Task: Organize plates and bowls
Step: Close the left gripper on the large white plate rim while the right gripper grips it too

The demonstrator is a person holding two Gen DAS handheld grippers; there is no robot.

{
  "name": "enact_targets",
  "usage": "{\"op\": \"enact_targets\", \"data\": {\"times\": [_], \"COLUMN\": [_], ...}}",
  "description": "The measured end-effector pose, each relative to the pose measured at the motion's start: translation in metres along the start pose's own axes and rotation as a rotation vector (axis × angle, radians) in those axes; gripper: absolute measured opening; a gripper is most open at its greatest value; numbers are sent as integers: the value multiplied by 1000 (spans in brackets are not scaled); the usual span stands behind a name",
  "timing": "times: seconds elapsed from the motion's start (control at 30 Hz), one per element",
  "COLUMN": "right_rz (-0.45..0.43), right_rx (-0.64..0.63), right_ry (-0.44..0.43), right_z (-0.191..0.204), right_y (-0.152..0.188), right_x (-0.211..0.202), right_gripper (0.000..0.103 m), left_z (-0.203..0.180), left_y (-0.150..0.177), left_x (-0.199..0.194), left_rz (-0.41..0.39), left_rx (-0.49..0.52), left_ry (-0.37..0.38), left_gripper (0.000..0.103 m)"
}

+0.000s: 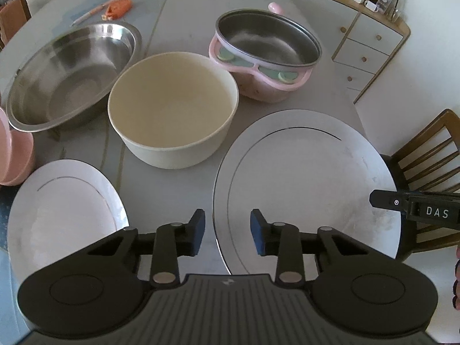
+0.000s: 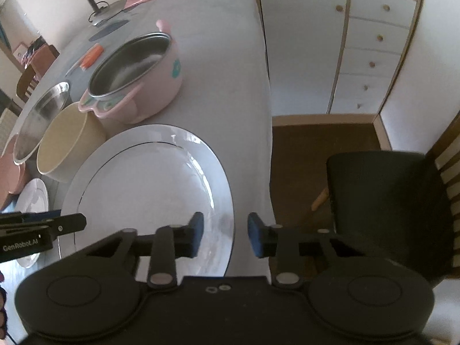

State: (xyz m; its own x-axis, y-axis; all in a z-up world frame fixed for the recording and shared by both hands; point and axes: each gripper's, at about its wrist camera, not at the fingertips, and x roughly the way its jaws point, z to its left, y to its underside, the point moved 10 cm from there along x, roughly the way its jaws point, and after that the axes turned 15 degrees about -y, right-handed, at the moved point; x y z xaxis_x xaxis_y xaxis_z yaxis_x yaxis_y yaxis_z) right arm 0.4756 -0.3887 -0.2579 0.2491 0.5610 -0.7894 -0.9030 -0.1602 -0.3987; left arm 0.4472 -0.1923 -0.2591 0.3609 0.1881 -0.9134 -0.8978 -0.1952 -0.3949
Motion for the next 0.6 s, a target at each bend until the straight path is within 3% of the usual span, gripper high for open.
{"op": "enact_targets", "data": {"times": [0.1, 0.3, 0.6], "right_rz": [1, -2, -1], "right_rx": [7, 23, 24], "right_ry": [2, -20, -3], "right_z": [-3, -2, 0], "right_y": [2, 2, 7], "right_x": [0, -2, -5], "right_gripper": [27, 13, 12], "left_z": [-2, -1, 6], "left_y": [0, 0, 2], "left_x": [2, 3, 3], "left_rz": [11, 9, 15], "left_rx": [-2, -10, -35], "left_ry": [8, 1, -1], "left_gripper": [24, 20, 13]}}
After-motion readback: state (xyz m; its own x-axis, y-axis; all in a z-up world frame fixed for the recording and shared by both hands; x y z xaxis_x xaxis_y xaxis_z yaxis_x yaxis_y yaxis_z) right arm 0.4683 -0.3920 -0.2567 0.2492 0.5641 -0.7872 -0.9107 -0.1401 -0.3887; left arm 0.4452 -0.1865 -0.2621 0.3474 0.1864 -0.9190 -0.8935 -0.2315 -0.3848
